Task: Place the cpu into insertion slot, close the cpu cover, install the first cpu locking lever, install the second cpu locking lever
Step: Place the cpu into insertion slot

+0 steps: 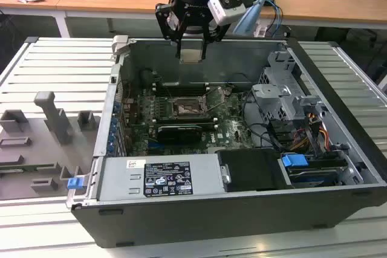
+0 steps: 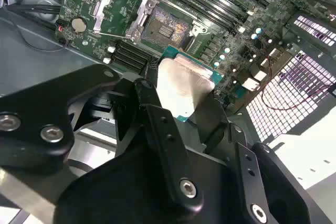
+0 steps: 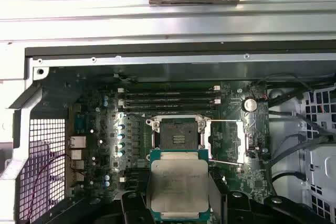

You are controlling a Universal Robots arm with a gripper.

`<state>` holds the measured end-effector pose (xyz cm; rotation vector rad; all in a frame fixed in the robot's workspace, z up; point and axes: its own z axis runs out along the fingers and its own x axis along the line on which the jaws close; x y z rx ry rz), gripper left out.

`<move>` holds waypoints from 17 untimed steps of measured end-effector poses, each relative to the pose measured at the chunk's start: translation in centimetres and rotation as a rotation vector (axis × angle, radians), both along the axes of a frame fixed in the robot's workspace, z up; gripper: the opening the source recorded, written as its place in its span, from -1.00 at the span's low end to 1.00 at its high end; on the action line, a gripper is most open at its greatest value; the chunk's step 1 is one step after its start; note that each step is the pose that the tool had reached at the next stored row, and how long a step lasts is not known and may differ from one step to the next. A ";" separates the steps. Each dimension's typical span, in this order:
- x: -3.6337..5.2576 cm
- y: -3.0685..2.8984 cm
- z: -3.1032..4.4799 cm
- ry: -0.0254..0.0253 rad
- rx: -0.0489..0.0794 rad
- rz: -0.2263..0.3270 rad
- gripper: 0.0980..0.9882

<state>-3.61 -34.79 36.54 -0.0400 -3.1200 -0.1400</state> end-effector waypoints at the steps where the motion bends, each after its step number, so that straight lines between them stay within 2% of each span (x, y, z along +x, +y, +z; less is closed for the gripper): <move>1: 0.00 0.00 0.00 0.0000 0.000 -0.001 -0.04; 4: 0.00 0.00 -0.02 0.0001 0.000 -0.033 -0.04; 13: 0.00 -0.01 -0.25 0.0004 -0.001 -0.036 -0.04; 17: 0.00 -0.01 -0.28 0.0004 -0.001 -0.055 -0.04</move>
